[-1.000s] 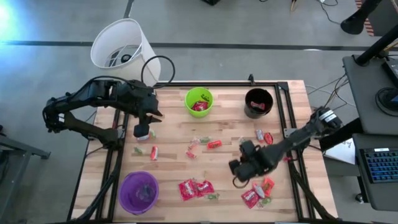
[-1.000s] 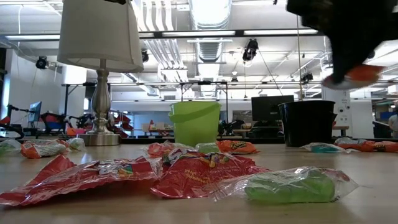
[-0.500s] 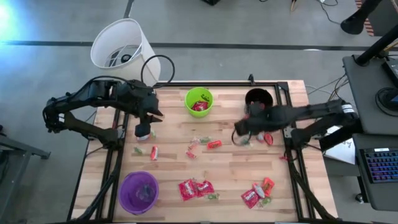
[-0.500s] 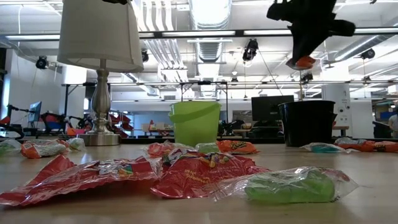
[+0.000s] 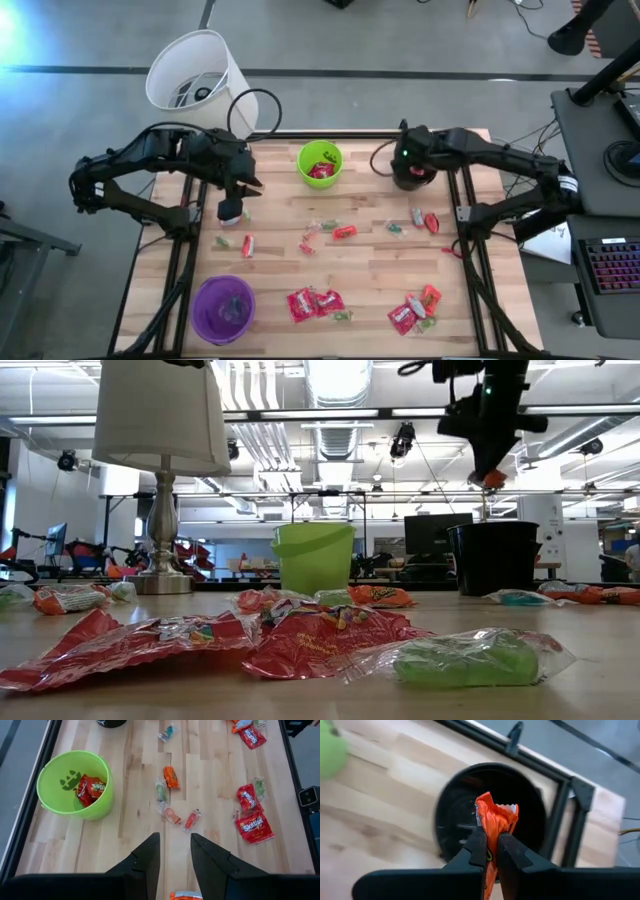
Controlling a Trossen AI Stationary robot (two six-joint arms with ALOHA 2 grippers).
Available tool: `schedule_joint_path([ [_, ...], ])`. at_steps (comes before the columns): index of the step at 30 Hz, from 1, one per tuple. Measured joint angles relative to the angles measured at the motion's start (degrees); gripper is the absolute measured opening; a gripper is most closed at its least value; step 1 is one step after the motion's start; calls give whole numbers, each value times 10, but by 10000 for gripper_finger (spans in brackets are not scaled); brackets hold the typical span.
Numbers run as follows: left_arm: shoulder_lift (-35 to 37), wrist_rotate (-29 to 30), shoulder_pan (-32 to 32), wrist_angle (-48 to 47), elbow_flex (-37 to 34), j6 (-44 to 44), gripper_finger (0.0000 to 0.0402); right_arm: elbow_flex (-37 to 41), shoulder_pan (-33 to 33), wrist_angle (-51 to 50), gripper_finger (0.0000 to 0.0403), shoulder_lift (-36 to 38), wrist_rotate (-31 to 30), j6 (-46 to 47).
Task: Sort candy
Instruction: Put the orange candy into the black bucket, then put the red candy into the green bucket
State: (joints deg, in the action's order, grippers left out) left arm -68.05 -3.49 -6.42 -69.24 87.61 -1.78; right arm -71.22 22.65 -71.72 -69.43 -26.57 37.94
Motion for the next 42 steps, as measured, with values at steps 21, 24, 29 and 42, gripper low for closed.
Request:
schedule_joint_path([
  [21,0,36,0,0,0,39,91,10,157,41,76,-1,95,-161],
  [24,-1,36,0,1,0,49,91,10,162,42,90,-1,95,-162],
  [29,-8,45,0,2,0,60,91,10,163,46,104,-1,95,-162],
  [42,-41,44,-1,-2,0,59,158,7,162,41,96,0,131,-153],
])
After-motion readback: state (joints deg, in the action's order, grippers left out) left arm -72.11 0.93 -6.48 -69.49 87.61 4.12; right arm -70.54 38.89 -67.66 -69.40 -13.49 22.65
